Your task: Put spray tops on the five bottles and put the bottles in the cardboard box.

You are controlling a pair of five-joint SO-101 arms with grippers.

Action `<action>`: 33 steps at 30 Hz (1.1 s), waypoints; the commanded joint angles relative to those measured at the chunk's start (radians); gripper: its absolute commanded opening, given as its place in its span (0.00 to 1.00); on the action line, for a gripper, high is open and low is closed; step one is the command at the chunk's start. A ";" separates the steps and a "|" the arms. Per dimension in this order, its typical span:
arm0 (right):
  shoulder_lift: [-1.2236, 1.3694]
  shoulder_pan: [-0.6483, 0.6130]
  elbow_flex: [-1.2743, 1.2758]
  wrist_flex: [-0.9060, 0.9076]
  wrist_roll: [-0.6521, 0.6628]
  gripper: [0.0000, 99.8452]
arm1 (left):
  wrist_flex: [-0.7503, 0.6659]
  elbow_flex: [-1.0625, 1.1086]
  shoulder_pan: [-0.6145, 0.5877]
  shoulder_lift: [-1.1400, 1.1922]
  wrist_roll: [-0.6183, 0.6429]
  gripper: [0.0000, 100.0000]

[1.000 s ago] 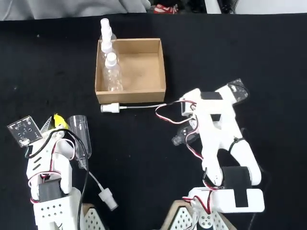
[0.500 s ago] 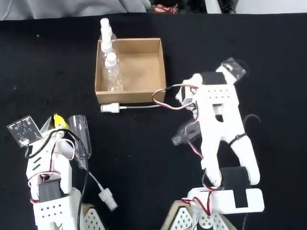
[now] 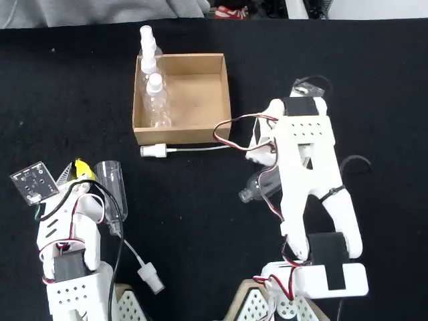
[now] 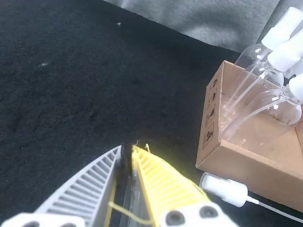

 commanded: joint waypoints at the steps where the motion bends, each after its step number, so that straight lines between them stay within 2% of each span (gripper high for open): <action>1: 0.007 -0.011 -0.058 0.021 0.106 0.37 | -0.014 0.022 -0.010 -0.009 0.000 0.03; 9: 0.007 -0.008 -0.018 0.026 0.457 0.37 | -0.014 0.022 -0.010 -0.009 0.000 0.03; 17: 0.007 -0.011 -0.021 0.026 0.700 0.37 | -0.014 0.022 -0.010 -0.009 0.000 0.03; 24: 0.007 -0.009 -0.015 0.028 1.082 0.37 | -0.014 0.022 -0.010 -0.009 0.000 0.03; 33: 0.007 -0.009 -0.013 0.028 1.419 0.37 | -0.014 0.022 -0.010 -0.009 0.000 0.03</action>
